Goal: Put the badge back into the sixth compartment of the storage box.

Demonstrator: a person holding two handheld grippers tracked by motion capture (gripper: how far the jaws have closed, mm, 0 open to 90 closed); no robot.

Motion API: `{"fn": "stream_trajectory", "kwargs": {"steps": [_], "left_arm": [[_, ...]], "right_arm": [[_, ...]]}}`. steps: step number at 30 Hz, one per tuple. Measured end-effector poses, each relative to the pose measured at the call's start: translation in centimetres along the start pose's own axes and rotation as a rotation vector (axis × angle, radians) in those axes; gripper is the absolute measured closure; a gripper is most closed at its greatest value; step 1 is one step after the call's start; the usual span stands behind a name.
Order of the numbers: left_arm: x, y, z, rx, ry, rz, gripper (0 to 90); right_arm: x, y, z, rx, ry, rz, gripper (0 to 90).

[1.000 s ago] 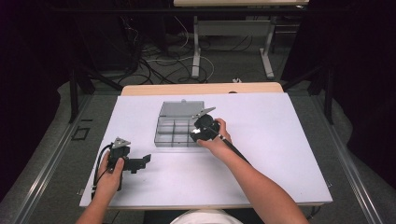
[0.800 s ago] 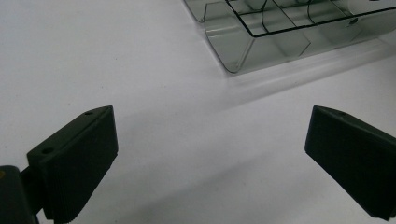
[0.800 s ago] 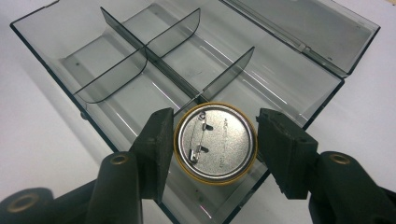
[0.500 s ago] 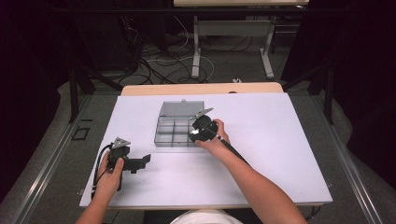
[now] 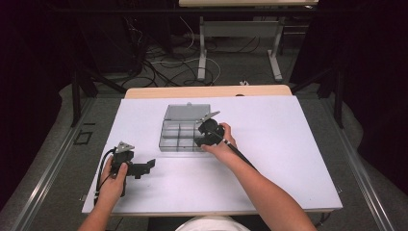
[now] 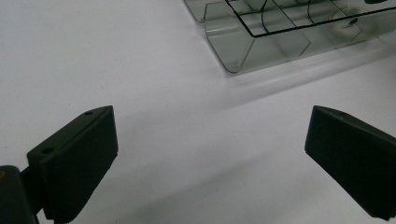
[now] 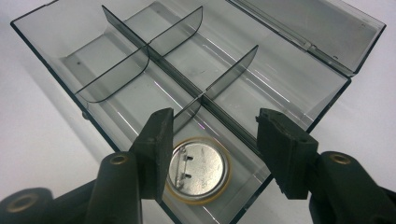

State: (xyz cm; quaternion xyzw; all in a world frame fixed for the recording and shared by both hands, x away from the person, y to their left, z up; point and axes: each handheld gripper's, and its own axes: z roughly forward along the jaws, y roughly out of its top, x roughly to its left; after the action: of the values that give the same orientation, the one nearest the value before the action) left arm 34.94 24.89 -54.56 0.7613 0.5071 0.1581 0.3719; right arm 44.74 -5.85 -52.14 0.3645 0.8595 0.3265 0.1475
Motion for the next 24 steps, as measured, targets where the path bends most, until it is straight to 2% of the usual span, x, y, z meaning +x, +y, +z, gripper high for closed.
{"fn": "stream_trajectory", "kwargs": {"steps": [7, 12, 13, 15, 16, 17, 20, 22, 24], "left_arm": [[0.01, 0.00, 0.00, 0.000, 0.000, 0.000, 3.0], [0.02, 0.00, -0.02, 0.001, 0.000, -0.001, 3.1], [0.02, 0.00, -0.04, 0.003, 0.000, 0.000, 3.1], [0.02, -0.01, -0.04, 0.004, 0.000, -0.001, 3.1], [0.02, -0.01, -0.04, 0.004, 0.000, -0.001, 3.1], [0.03, 0.00, -0.04, 0.003, 0.000, -0.001, 3.0], [0.02, 0.00, -0.04, 0.003, -0.001, 0.000, 3.1], [0.03, 0.00, -0.05, 0.004, 0.000, 0.000, 3.1], [0.04, 0.00, -0.04, 0.003, -0.001, 0.000, 3.1]], "right_arm": [[0.08, -0.03, 0.09, -0.039, 0.010, 0.021, 42.3], [0.28, 0.05, -0.11, -0.027, 0.009, 0.037, 39.5], [0.18, 0.06, -0.16, -0.028, 0.004, 0.021, 39.0], [0.22, 0.02, -0.13, -0.054, 0.007, 0.023, 37.6], [0.19, 0.06, -0.30, -0.036, 0.003, 0.020, 36.9], [0.16, 0.05, -0.21, -0.052, 0.002, 0.016, 36.2], [0.15, 0.10, -0.44, -0.044, 0.002, 0.032, 33.7], [0.08, 0.07, -0.41, -0.062, -0.004, 0.029, 31.8], [0.03, 0.14, -0.60, -0.048, -0.007, 0.037, 30.0]]}}
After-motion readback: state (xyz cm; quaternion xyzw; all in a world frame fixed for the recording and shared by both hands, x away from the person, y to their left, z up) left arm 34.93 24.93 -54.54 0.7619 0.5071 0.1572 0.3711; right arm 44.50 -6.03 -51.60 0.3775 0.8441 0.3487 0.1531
